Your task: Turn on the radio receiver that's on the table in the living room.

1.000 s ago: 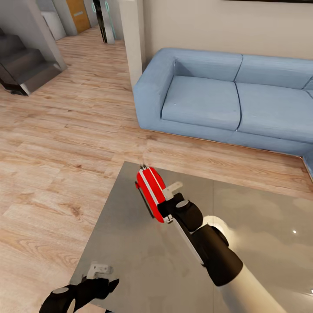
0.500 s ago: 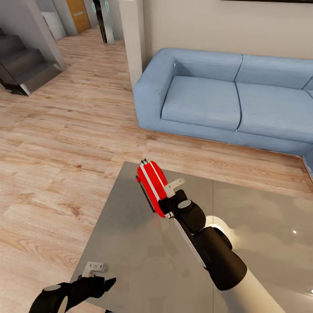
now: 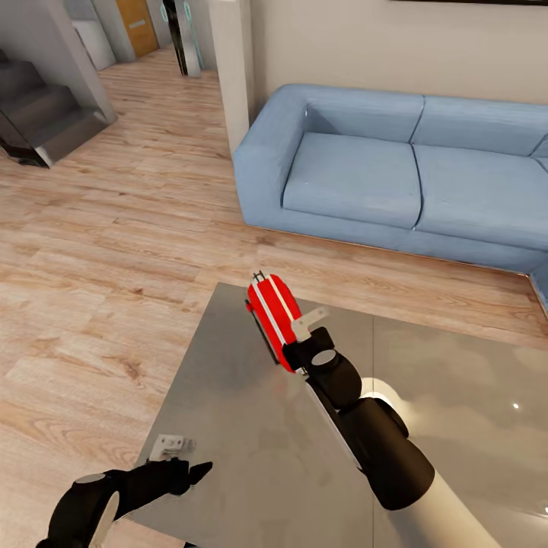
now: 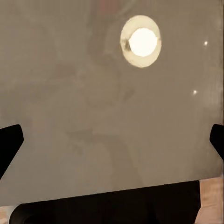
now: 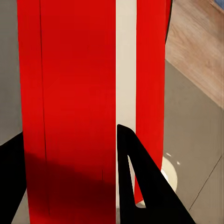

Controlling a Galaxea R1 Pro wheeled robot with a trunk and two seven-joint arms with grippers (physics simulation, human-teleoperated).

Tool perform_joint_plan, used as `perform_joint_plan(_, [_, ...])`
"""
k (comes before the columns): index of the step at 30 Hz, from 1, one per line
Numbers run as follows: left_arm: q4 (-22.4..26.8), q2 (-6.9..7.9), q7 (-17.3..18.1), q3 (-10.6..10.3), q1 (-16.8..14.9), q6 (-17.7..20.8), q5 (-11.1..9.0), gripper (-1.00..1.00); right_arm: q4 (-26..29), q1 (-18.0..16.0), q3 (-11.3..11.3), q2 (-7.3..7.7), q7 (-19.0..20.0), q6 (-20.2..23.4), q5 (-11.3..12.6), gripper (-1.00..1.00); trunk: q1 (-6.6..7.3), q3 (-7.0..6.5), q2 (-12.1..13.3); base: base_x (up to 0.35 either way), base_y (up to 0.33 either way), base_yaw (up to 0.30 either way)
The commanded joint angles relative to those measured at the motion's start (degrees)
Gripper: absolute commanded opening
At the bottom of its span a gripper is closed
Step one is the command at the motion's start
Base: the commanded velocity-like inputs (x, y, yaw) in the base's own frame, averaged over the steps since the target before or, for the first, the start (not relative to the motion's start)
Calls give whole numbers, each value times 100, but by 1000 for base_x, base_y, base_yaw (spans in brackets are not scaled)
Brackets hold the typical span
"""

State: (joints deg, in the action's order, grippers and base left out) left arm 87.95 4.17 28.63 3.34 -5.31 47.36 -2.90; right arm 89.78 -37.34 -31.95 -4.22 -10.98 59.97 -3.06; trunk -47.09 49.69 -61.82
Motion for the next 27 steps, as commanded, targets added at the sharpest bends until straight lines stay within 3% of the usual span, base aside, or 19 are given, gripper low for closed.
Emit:
perform_joint_plan(1, [24,5,1222,-2,-451,938,-509,100,2,-1,-1,2,-12,3,-1605,-100,0,0,0,0,0,0])
perform_joint_plan(4, [23,17,1224,0,-910,1153,-786,100,2,-1,-22,13,-101,3,-2138,-100,0,0,0,0,0,0])
perform_joint_plan(6, [22,19,1224,-3,-1082,1197,-854,100,0,-1,-69,15,-151,3,-2432,-100,0,0,0,0,0,0])
perform_joint_plan(7, [18,19,1224,-2,-1250,1228,-908,100,-2,-1,-153,18,-208,3,-2769,-100,0,0,0,0,0,0])
perform_joint_plan(8, [15,18,1224,-2,-1333,1239,-932,100,-2,-1,-204,19,-239,3,-2950,-100,0,0,0,0,0,0])
perform_joint_plan(9, [9,16,1224,-1,-1495,1259,-981,100,-5,-1,-297,24,-299,3,-3321,-100,0,0,0,0,0,0])
perform_joint_plan(10, [6,16,1224,-1,-1573,1264,-1008,100,-6,-1,-337,30,-325,3,-3507,-100,0,0,0,0,0,0])
perform_joint_plan(11, [-3,15,1224,0,-1727,1264,-1075,100,-9,-1,-396,56,-363,-20,-3858,-100,0,0,0,0,0,0])
perform_joint_plan(13, [-14,15,1224,0,-1951,1264,-1194,100,-9,-1,-454,167,-397,-299,-4276,-100,0,0,0,0,0,0])
perform_joint_plan(15, [-24,14,1224,-1,-2095,1264,-1274,100,-8,-1,-494,286,-409,-472,-4457,-100,0,0,0,0,0,0])
perform_joint_plan(16, [-30,14,1223,-1,-2228,1264,-1333,100,-6,-1,-541,423,-420,-627,-4575,-100,0,0,0,0,0,0])
perform_joint_plan(21, [-52,18,1217,-5,-2542,1264,-1413,100,-7,-1,-750,830,-442,-1011,-4725,-100,0,0,0,0,0,0])
perform_joint_plan(23, [-100,21,1216,-7,-2734,1264,-1432,100,-11,-1,-968,1156,-447,-1277,-4758,-100,0,0,0,0,0,0])
perform_joint_plan(27, [-178,38,1216,-8,-2876,1264,-1438,100,-13,-1,-1260,1352,-458,-1430,-4793,-100,0,0,0,0,0,0])
